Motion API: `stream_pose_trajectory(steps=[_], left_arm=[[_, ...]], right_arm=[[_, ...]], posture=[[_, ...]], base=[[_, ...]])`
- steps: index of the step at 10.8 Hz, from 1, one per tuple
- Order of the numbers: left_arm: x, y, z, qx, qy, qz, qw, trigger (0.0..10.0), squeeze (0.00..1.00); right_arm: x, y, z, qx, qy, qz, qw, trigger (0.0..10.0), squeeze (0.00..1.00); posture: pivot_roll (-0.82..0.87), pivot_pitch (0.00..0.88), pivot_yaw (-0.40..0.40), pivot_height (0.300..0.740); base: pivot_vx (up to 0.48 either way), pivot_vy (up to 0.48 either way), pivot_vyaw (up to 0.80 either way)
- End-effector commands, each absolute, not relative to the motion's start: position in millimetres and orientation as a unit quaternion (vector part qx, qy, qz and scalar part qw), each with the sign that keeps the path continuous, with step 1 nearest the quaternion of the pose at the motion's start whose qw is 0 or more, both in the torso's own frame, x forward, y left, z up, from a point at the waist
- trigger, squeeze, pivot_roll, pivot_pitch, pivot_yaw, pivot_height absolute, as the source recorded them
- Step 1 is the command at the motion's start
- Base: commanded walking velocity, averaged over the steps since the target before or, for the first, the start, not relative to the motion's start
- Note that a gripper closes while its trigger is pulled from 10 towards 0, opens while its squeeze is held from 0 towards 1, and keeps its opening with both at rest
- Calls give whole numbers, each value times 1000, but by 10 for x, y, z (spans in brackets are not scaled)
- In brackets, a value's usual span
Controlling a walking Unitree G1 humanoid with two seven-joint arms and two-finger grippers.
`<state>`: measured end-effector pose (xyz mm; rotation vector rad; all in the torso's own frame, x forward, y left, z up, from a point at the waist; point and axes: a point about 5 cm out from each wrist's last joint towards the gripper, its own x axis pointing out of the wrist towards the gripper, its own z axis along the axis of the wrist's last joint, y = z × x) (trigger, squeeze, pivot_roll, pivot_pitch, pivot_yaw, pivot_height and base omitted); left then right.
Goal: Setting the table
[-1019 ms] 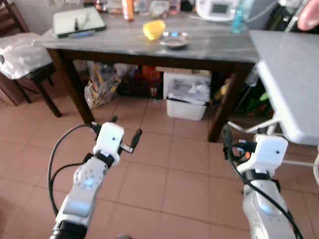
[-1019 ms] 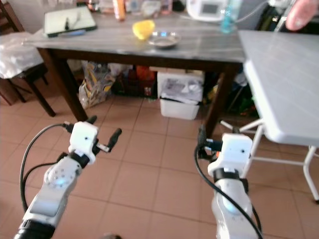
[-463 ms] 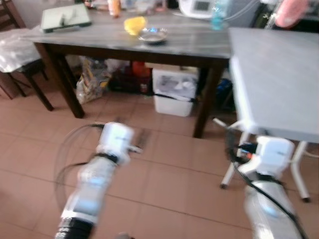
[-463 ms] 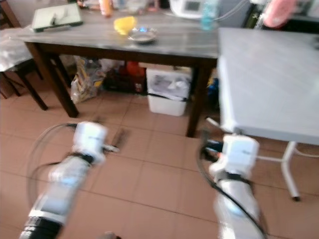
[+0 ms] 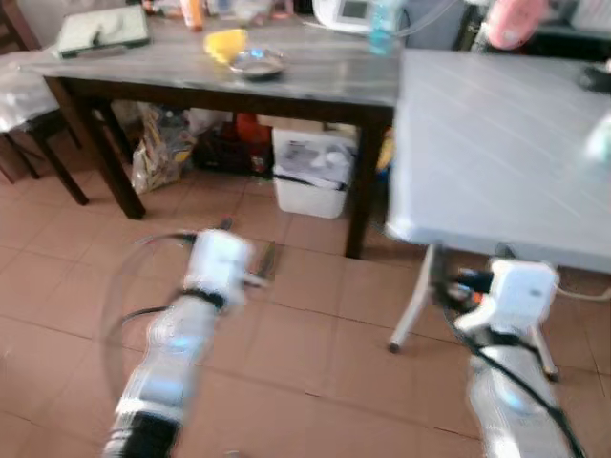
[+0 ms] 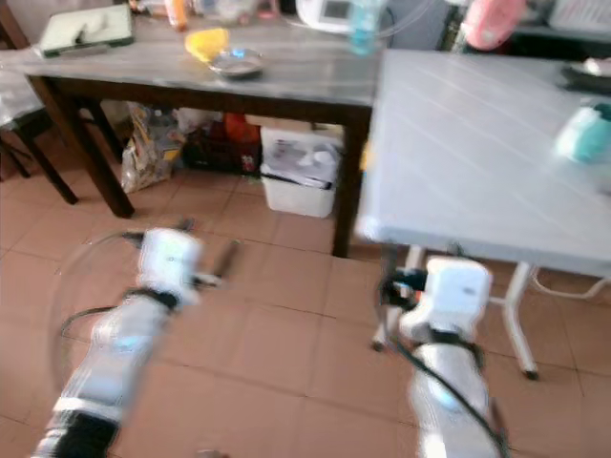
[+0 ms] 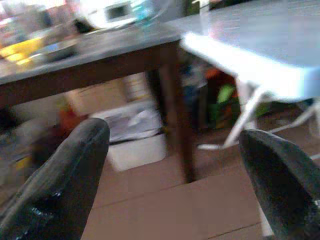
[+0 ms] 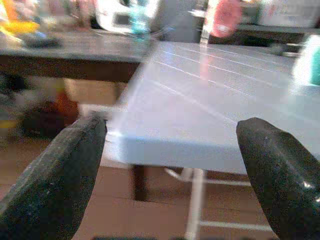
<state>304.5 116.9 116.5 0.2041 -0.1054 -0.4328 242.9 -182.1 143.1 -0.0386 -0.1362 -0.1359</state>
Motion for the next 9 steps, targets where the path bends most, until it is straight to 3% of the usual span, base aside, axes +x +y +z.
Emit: stream_pose_trajectory(steps=[1,9], left_arm=[[3056,1277,1185,112,-53,-203,971,10000,0],[3078,1240,1200,117,-56,-215,968,10000,0]], right_arm=[[2428,-1767,1453,-14,-75,-62,995,10000,482],[2430,-1797,1480,-19,-82,-72,994,10000,478]], posture=[[111,115,22,740],[103,119,33,740]], base=[[0,-409,0],[0,-435,0]])
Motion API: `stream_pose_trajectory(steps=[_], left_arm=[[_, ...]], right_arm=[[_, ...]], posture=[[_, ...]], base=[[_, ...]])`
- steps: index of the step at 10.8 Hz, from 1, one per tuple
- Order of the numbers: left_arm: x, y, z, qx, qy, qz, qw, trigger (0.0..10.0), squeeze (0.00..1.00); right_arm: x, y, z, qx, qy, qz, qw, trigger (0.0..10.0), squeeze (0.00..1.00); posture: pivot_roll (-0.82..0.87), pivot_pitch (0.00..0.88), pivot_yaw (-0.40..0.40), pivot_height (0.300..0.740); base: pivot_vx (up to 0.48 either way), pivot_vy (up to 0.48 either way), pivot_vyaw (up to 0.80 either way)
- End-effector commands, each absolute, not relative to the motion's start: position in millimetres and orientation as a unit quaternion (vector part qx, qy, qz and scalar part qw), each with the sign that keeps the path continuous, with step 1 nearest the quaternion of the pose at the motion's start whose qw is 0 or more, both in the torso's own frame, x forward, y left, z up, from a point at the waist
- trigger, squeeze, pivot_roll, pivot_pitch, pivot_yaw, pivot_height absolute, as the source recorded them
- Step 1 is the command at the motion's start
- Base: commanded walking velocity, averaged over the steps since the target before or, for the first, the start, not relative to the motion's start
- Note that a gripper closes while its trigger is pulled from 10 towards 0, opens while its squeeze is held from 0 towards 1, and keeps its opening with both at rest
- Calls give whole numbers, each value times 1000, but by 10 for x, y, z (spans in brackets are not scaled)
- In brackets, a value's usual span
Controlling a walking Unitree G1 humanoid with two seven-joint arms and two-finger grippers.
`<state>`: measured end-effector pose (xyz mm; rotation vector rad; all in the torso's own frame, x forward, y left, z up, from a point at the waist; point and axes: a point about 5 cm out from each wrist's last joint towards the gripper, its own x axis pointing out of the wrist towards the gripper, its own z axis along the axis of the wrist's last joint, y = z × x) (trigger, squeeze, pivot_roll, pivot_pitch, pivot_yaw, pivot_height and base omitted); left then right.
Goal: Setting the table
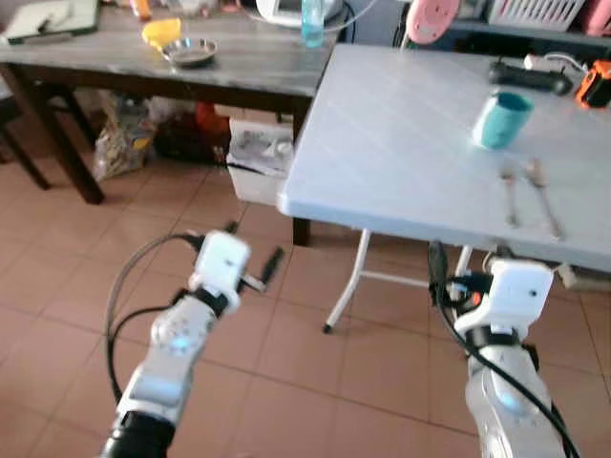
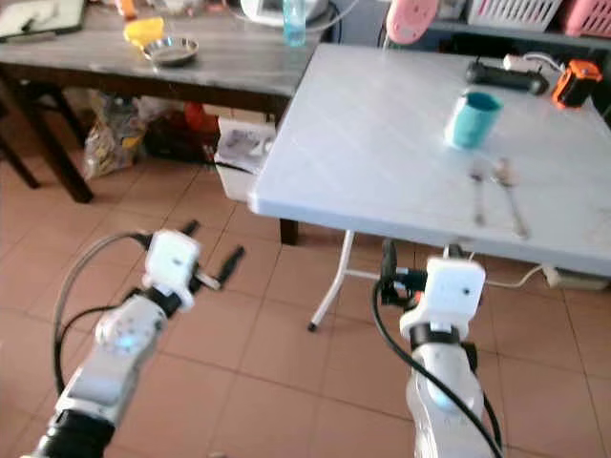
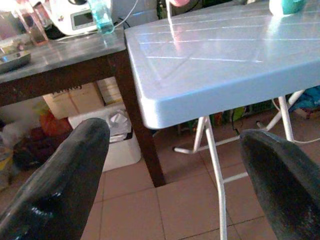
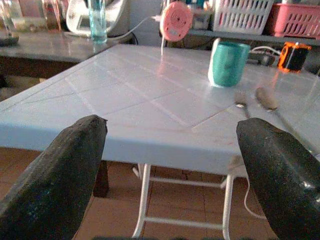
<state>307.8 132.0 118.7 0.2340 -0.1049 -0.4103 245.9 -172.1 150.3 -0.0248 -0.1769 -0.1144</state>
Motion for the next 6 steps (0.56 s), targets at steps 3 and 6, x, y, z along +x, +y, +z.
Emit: stream_pose_trajectory(steps=[3,6], left_arm=[[3134,1150,1221,108,-66,-215,968,10000,0],[3189,1095,1269,96,-81,-195,973,10000,0]], right_arm=[[2482,-1825,1496,-16,-88,-73,993,10000,482],[2532,-1844,1602,-29,-106,-68,992,10000,482]], posture=[[96,92,11,740],[93,116,8,740]], base=[[0,-480,0],[0,-94,0]])
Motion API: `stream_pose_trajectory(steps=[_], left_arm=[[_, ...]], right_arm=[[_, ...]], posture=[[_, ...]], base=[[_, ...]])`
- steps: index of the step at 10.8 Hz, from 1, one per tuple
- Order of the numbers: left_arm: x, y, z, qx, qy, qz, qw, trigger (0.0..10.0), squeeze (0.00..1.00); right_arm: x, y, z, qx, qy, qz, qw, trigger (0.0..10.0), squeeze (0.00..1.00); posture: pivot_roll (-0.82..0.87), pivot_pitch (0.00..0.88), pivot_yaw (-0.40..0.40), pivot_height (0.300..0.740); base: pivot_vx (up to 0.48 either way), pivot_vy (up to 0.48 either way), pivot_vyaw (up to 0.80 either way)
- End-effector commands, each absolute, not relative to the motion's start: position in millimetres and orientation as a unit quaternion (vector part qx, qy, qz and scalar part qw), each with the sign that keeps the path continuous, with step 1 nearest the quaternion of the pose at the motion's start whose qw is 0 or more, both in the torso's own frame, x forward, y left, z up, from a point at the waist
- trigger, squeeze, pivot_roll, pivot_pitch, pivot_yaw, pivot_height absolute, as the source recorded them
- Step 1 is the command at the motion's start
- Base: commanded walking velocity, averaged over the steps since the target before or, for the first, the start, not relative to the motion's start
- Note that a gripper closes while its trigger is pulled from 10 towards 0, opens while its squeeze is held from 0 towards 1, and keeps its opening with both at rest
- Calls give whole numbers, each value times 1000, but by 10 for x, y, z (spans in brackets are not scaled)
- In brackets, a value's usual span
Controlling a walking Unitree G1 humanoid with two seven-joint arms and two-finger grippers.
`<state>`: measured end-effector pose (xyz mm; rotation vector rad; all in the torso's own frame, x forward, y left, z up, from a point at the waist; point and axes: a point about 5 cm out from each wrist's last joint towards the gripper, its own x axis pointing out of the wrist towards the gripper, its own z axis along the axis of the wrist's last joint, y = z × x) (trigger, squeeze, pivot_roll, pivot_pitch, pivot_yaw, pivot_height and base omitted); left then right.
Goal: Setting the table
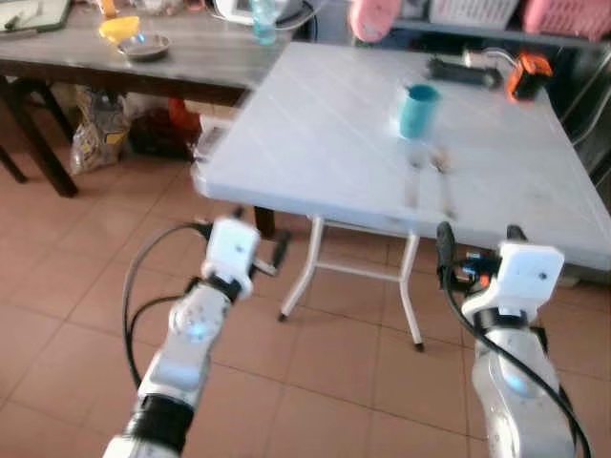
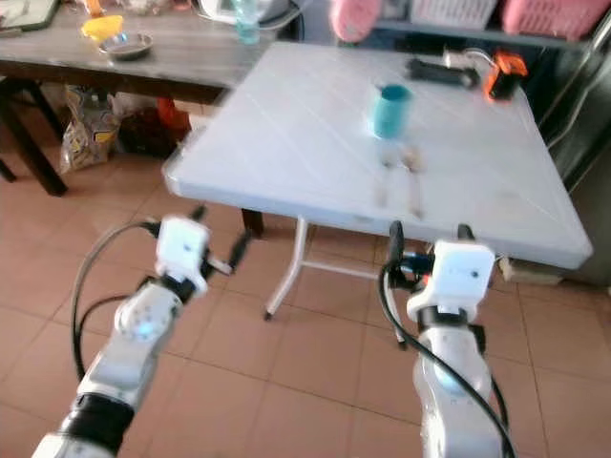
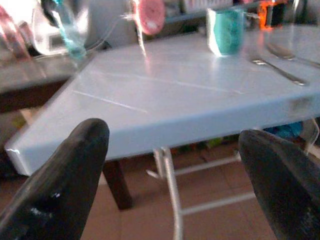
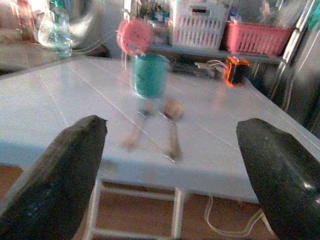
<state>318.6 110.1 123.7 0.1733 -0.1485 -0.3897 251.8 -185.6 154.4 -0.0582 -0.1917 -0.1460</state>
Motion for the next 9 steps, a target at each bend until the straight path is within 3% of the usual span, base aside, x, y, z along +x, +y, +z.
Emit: stream_pose_trajectory(steps=[1,7,9], left_arm=[[3202,1117,1266,95,-78,-195,973,10000,0],[3299,1036,1402,69,-104,-209,970,10000,0],[3284,1006,1394,72,-108,-219,967,10000,0]], right_arm=[[2511,-1827,1537,-21,-99,-74,992,10000,482],[2530,-1760,1533,-18,-103,-64,992,10000,482],[2529,-1765,1538,-23,-104,-62,992,10000,482]], posture=[[92,111,21,740],[88,108,16,740],[83,103,13,740]], base=[[0,0,0],[0,0,0],[326,0,0]])
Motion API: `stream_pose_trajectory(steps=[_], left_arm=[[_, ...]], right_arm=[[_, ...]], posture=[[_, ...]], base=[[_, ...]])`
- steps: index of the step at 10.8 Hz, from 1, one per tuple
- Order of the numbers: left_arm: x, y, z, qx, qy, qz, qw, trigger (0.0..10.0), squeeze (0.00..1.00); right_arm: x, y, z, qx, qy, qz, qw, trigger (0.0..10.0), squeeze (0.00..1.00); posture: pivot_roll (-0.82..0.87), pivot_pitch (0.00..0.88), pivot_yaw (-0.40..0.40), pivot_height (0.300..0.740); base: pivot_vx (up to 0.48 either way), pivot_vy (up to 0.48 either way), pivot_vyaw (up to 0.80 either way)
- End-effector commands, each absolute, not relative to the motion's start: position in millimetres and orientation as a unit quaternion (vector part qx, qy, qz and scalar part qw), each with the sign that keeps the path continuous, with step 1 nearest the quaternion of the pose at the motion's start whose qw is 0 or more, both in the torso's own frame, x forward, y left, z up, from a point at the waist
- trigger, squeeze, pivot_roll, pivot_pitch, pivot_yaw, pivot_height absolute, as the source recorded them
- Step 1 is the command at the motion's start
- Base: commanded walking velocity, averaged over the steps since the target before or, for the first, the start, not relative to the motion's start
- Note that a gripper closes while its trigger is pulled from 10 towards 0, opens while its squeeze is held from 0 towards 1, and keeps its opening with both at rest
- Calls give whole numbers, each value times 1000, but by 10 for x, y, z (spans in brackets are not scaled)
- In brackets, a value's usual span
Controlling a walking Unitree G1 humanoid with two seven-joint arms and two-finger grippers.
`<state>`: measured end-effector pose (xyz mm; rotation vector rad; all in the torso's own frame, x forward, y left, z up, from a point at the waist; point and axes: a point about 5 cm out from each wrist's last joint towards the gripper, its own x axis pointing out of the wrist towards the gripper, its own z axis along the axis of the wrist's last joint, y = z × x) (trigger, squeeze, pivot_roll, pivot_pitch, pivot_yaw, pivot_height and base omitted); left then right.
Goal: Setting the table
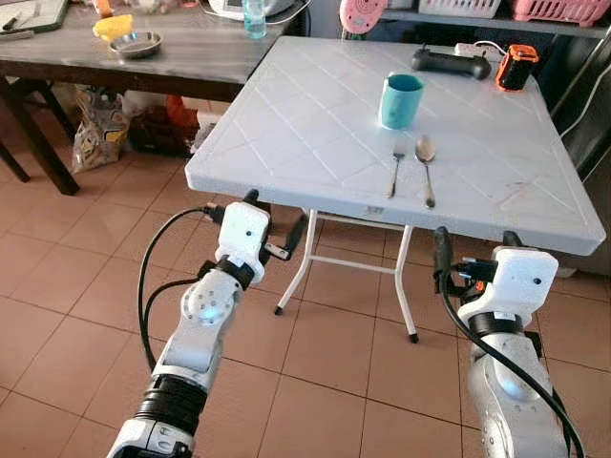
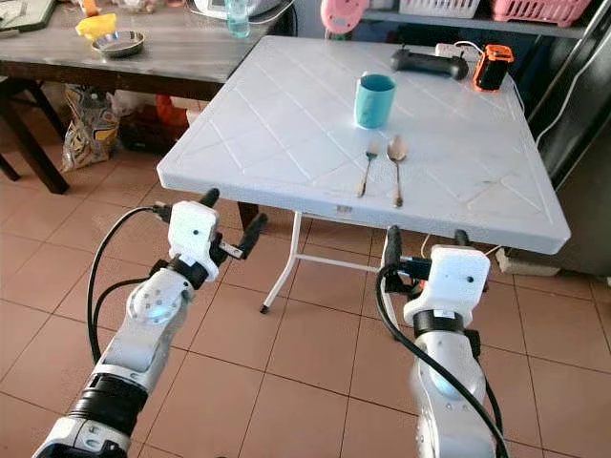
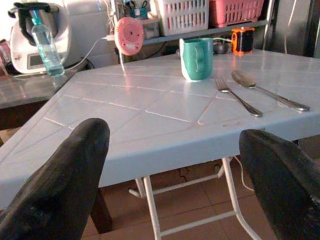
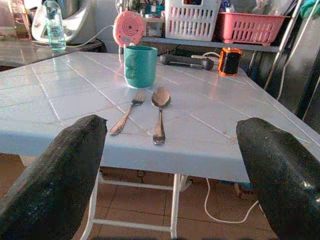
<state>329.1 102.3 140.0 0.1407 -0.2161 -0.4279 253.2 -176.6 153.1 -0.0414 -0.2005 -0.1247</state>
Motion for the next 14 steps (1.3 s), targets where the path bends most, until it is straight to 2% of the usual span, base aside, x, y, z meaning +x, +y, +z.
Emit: stream_pose_trajectory(steps=[1,12,14], left_arm=[[3287,999,1392,71,-108,-222,967,10000,0],[3267,955,1358,72,-107,-235,963,10000,0],[3253,938,1327,66,-97,-246,962,10000,0]], right_arm=[[2529,-1755,1538,-23,-104,-61,992,10000,482],[2525,-1726,1517,-22,-102,-58,993,10000,482],[2519,-1714,1508,-13,-101,-60,993,10000,486]], posture=[[83,103,13,740],[82,109,17,740],[82,110,20,740]], base=[[394,0,0],[470,0,0],[214,0,0]])
